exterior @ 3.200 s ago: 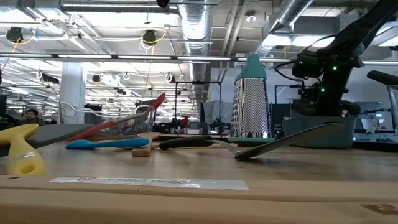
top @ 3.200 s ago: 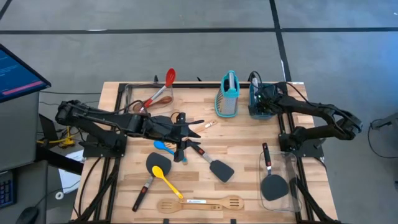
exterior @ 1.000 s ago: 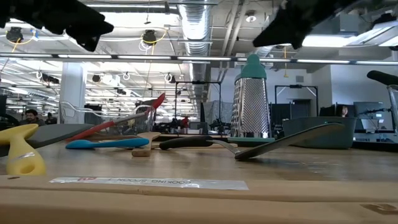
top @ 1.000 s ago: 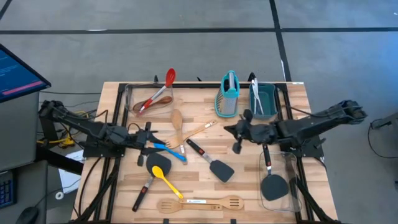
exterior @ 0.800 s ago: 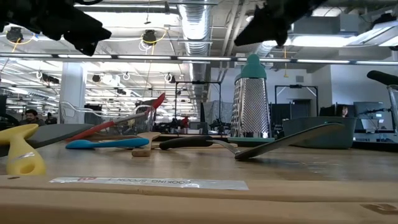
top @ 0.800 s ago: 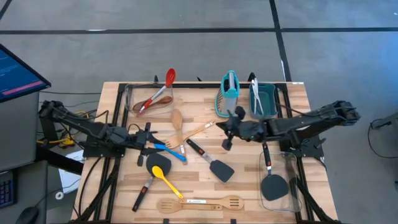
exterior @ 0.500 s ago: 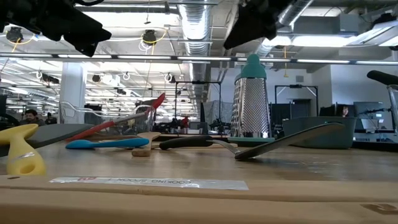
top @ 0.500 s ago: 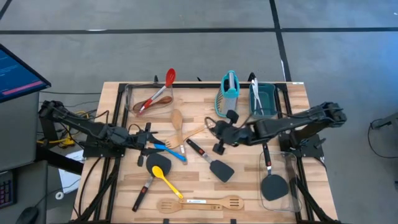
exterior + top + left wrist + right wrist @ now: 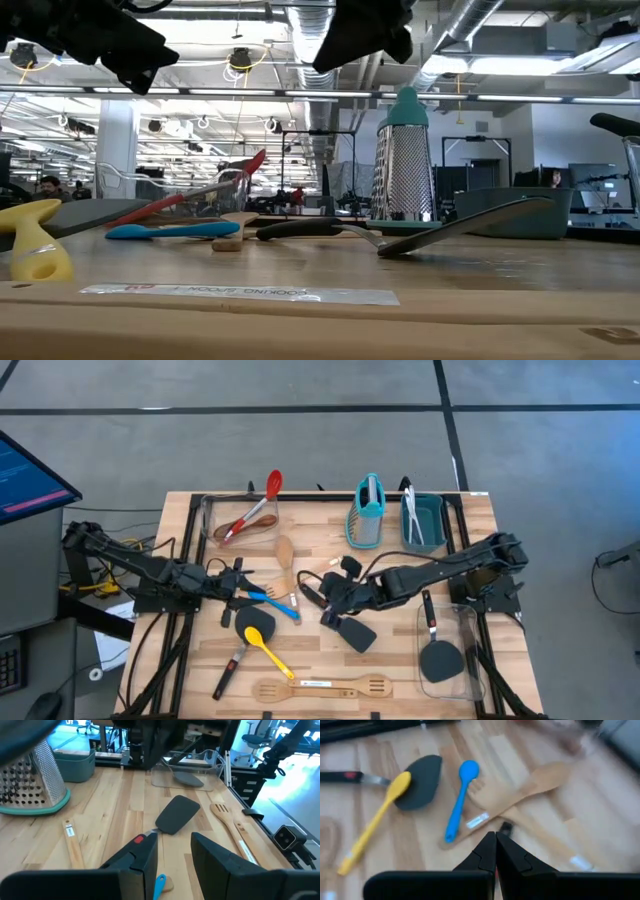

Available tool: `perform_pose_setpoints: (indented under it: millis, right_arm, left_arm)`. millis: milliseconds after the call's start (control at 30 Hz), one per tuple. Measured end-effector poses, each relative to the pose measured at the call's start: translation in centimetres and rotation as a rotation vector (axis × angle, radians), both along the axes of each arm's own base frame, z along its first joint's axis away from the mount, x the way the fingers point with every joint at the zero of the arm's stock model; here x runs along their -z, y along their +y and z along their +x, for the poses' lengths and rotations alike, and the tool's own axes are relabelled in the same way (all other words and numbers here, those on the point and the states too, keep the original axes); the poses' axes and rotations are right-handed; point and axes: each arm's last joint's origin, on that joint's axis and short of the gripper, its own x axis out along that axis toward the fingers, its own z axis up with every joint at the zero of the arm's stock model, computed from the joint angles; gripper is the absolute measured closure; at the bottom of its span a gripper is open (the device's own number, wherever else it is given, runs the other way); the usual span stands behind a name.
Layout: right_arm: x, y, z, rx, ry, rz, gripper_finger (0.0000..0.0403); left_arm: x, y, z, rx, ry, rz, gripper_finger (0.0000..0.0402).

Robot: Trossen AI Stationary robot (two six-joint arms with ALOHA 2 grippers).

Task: Pick & Place Kitchen Items
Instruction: Put the right black turner spatula into the right transparent bin

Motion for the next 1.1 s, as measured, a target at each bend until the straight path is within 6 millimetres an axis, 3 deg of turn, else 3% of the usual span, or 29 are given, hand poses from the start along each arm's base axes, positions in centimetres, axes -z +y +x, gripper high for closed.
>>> perform_pose_setpoints:
  millis: [200, 500, 733, 867, 1100]
  right_arm:
    - [2.9, 0.1, 0.4, 0.083, 0.144, 0.160, 0.0402]
    - [7.0, 0.3, 1.6, 0.030, 0.291, 0.174, 0.0403]
    - [8.4, -0.5, 2.0, 0.108, 0.338, 0.304, 0.0400]
    - [8.4, -1.0, 1.9, 0.130, 0.354, 0.344, 0.0370]
    - [8.4, -1.3, 2.0, 0.181, 0.342, 0.374, 0.0277]
  left_arm:
    - [0.0, 0.0, 0.0, -0.002, -0.004, -0.001, 0.0298]
    - [-0.1, 0.0, 0.0, -0.002, -0.005, -0.002, 0.0298]
    - [-0.1, 0.0, 0.0, -0.002, -0.005, -0.002, 0.0298]
    - [-0.1, 0.0, 0.0, -0.002, -0.006, -0.002, 0.0298]
    - [-0.1, 0.0, 0.0, -0.001, -0.007, -0.002, 0.0298]
